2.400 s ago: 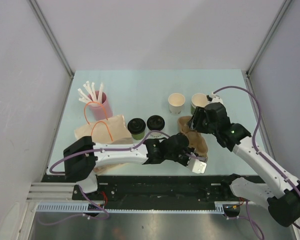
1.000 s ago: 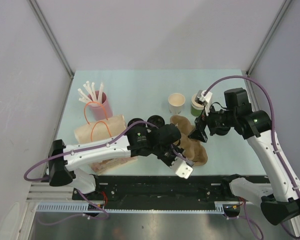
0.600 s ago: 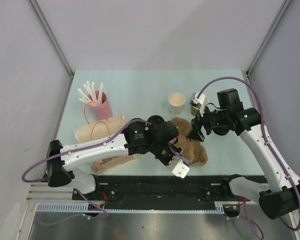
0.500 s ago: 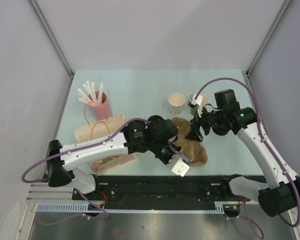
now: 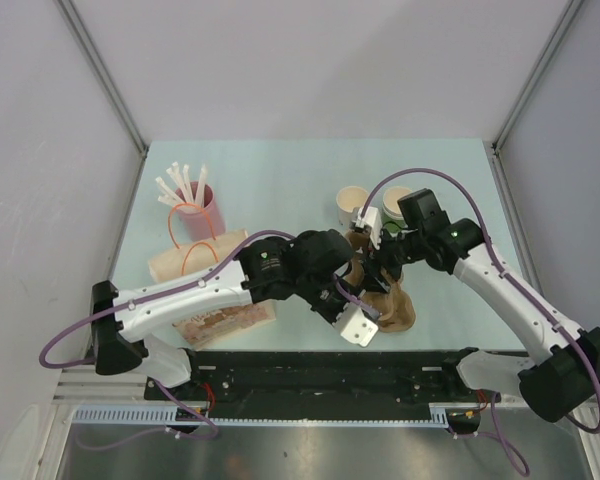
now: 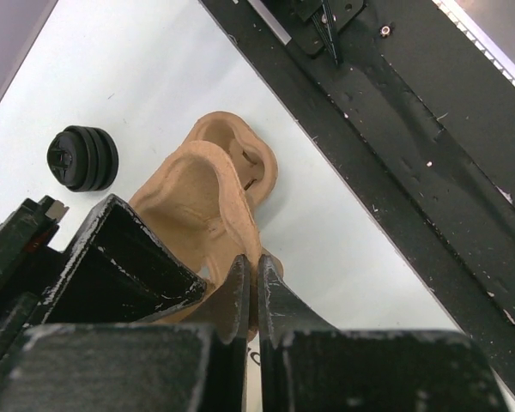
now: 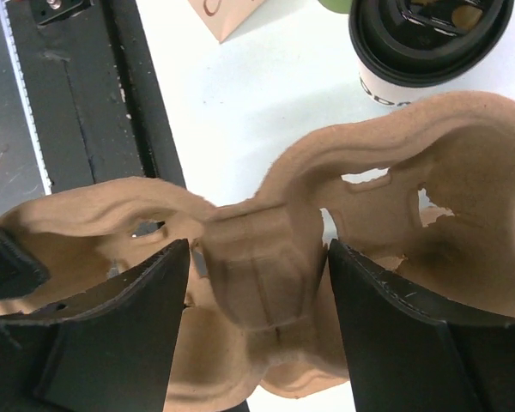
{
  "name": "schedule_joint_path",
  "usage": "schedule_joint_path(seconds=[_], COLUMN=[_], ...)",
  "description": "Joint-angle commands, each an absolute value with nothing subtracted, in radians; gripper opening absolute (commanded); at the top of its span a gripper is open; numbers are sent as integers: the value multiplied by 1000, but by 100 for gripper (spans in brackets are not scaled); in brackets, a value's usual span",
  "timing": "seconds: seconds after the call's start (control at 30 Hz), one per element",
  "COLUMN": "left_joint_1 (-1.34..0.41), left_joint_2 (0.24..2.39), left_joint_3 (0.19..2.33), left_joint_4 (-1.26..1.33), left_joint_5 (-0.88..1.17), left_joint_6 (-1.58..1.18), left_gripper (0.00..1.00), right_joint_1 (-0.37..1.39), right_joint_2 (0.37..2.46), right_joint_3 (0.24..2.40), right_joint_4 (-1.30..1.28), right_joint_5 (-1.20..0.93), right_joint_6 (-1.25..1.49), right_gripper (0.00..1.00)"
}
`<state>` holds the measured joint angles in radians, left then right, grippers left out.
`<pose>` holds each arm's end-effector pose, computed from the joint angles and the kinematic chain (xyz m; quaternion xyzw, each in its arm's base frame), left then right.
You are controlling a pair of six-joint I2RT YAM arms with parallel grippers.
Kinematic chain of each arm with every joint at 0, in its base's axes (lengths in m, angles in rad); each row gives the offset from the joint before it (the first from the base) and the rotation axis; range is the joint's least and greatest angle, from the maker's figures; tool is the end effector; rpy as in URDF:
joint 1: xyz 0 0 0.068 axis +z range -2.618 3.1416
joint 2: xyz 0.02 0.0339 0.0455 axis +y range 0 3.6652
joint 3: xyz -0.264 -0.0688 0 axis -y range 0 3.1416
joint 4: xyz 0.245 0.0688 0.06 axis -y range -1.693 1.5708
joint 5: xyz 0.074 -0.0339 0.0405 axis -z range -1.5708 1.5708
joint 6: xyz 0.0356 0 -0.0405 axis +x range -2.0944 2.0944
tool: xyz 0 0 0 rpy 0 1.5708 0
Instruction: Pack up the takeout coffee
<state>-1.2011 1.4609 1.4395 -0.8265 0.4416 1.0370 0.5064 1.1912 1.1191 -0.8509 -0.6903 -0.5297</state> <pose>0.0969 -0.2922 0.3510 0.8549 0.3287 -0.2324 0.3271 0.1920 0.1324 0.3200 -0.5353 0.7217 0.3172 0.3032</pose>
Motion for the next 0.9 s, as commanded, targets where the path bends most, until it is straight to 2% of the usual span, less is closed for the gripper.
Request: schedule_joint_path(seconds=[0.0,0.1,0.13,0.33,0.4,0.43,0.47,0.57,0.7,0.77,0.87], left_joint_1=[-1192,-1186,-1183,-1181,-1181,-1181,-1181,-1181,-1180,-1180,-1180], left_joint_2=[1428,1431,1436,1448,1445,1439,1439,1430,1375,1347,1293], left_joint_3=[1489,1496,1497,1525,1535,1548,1555,1595,1649,1684,1736], left_joint_4=[-827,-825,-825,-807,-804,-801,-801,-799,-801,-802,-828], left_joint_5=[480,476,469,399,377,373,362,324,263,218,79], left_joint_6=[1054,1052,1051,970,936,919,878,771,637,570,534], left_gripper=[0,0,0,0,11,20,40,65,85,96,100], right_joint_1=[512,528,535,541,543,543,546,551,554,555,555], right_joint_2=[1200,1180,1171,1077,1043,1036,1025,988,950,930,908], right_joint_3=[1117,1115,1114,1109,1109,1108,1108,1108,1111,1109,1112], right_joint_4=[-811,-804,-799,-770,-775,-775,-778,-787,-761,-733,-690], right_joint_5=[-643,-627,-623,-565,-537,-525,-491,-399,-312,-269,-198], right_joint_6=[-500,-476,-456,-384,-351,-336,-299,-250,-120,-78,17], right_gripper=[67,51,39,24,19,15,14,9,0,0,0])
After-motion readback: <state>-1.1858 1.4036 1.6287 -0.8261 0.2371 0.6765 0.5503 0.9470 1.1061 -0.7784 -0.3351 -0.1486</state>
